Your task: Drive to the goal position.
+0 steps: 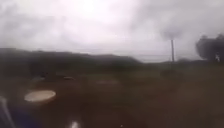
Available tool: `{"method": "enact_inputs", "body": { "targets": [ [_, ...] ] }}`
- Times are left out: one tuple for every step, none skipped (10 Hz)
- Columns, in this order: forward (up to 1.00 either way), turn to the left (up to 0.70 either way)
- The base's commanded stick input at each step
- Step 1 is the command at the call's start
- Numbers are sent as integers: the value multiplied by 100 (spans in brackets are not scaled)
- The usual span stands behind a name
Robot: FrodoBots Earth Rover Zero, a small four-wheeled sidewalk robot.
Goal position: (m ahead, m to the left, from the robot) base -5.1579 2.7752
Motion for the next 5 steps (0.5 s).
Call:
{"method": "enact_inputs", "body": {
  "targets": [
    [0,-70],
    [0,-70],
    [0,-70],
    [0,-70],
    [0,-70]
  ]
}}
